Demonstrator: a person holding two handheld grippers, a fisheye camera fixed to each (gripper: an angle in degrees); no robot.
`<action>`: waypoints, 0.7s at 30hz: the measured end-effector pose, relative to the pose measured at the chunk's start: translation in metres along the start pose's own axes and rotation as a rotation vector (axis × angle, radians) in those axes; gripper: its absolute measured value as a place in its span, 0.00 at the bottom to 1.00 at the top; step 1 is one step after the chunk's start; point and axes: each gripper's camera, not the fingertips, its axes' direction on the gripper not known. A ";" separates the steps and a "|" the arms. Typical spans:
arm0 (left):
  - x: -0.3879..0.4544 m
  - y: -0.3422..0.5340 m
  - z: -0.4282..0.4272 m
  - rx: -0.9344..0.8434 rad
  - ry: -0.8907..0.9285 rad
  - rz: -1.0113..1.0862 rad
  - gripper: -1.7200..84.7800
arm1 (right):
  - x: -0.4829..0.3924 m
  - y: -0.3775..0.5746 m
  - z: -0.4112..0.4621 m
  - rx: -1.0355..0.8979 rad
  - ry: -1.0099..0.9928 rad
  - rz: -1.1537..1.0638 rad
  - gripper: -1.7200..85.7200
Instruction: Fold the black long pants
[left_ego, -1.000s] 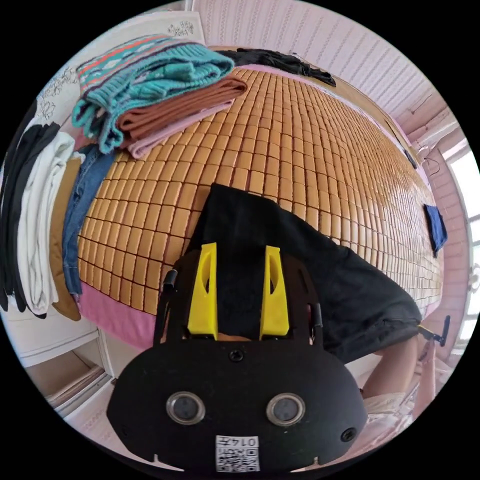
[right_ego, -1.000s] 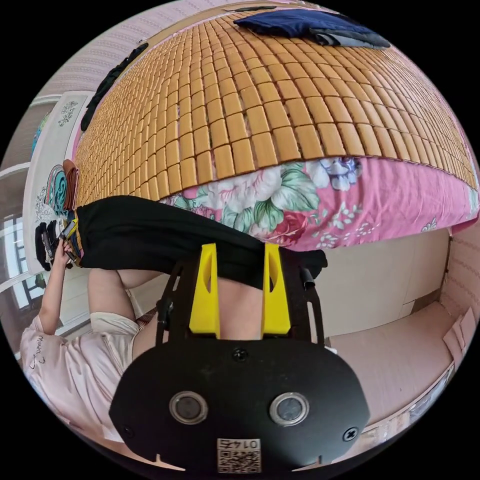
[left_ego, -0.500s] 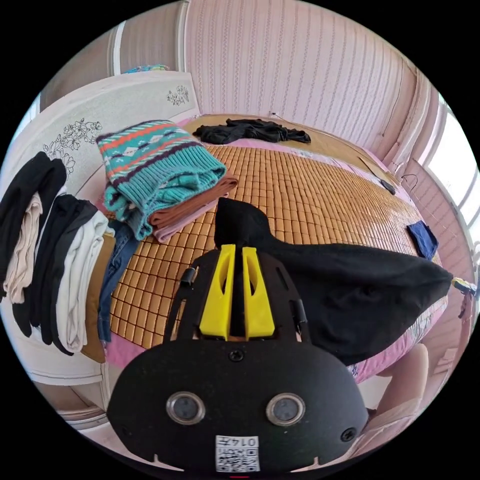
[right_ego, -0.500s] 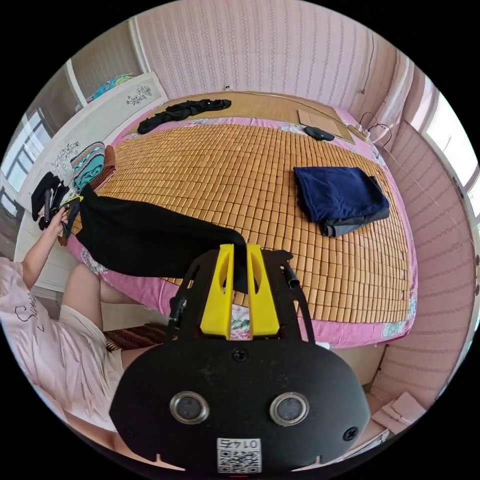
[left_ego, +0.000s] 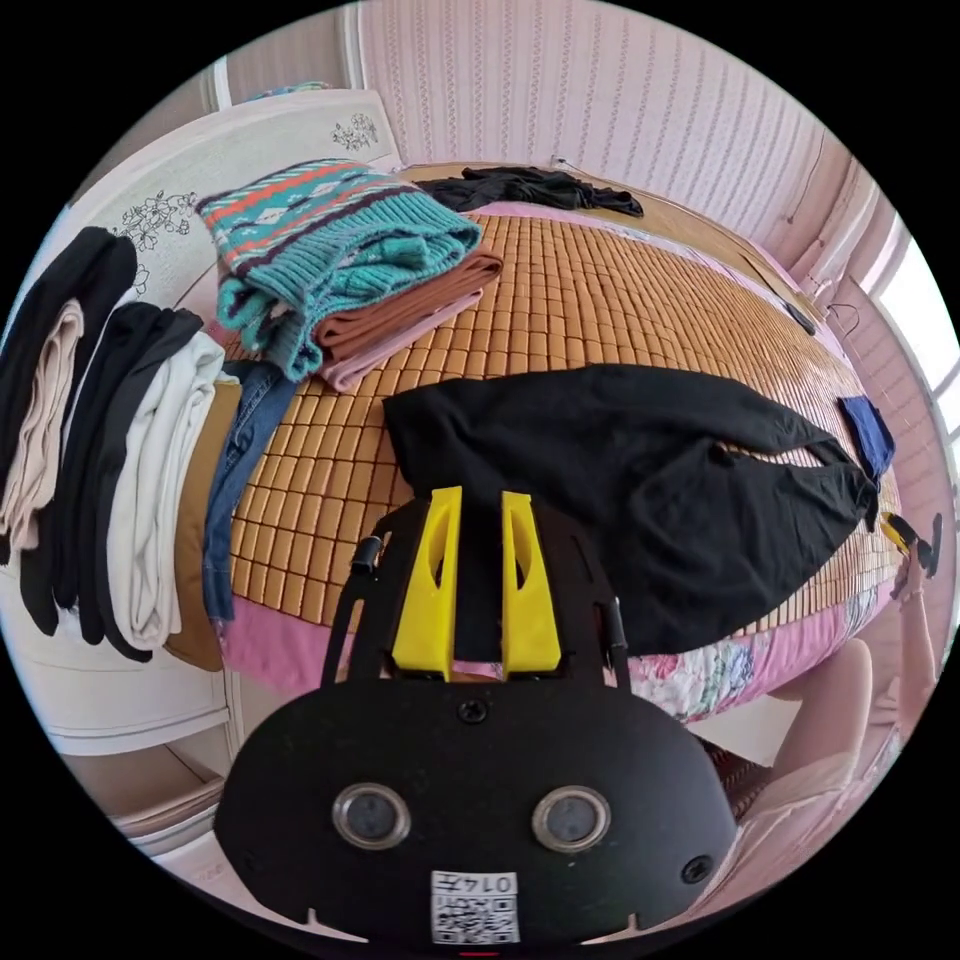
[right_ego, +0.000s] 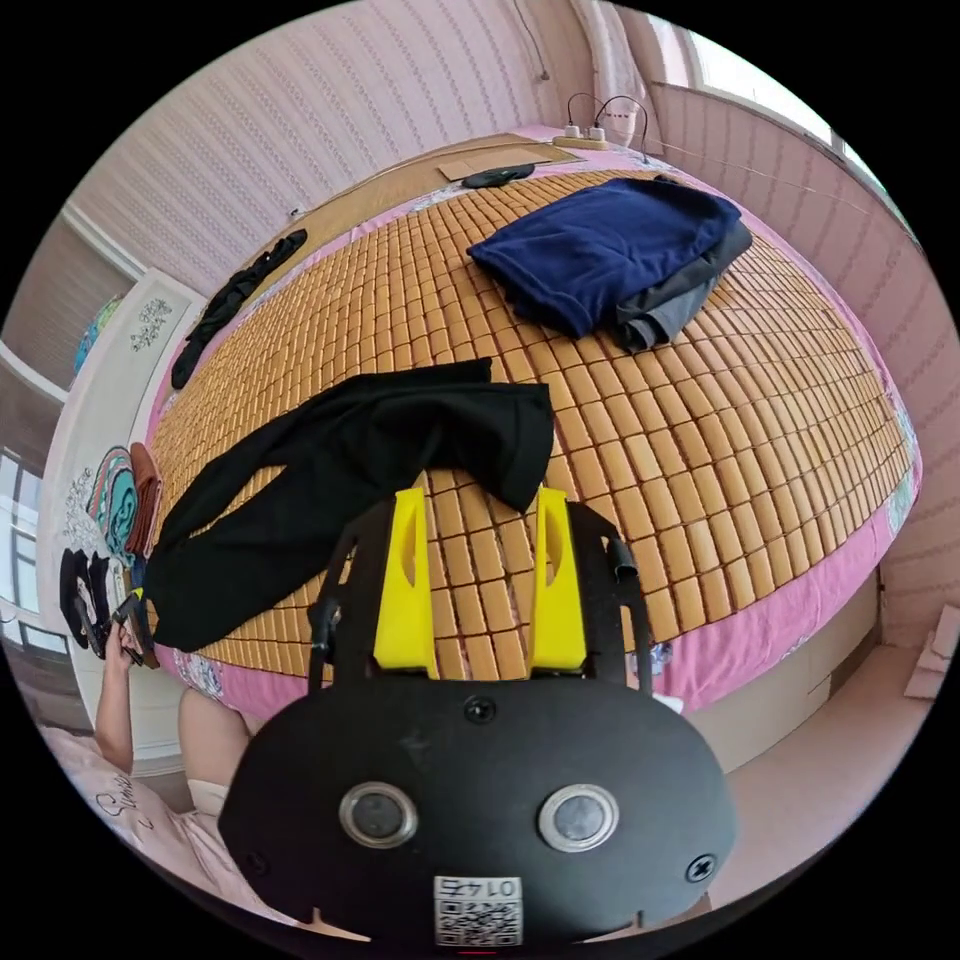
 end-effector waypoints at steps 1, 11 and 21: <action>0.004 0.013 0.002 -0.024 0.023 -0.002 0.11 | 0.007 -0.003 0.003 0.021 -0.050 0.039 0.18; 0.048 0.055 0.052 -0.139 0.003 0.100 0.11 | 0.051 -0.029 0.020 -0.019 -0.008 0.159 0.04; 0.041 0.035 0.044 -0.153 0.036 0.197 0.04 | 0.083 -0.022 -0.073 -0.304 0.019 -0.077 0.05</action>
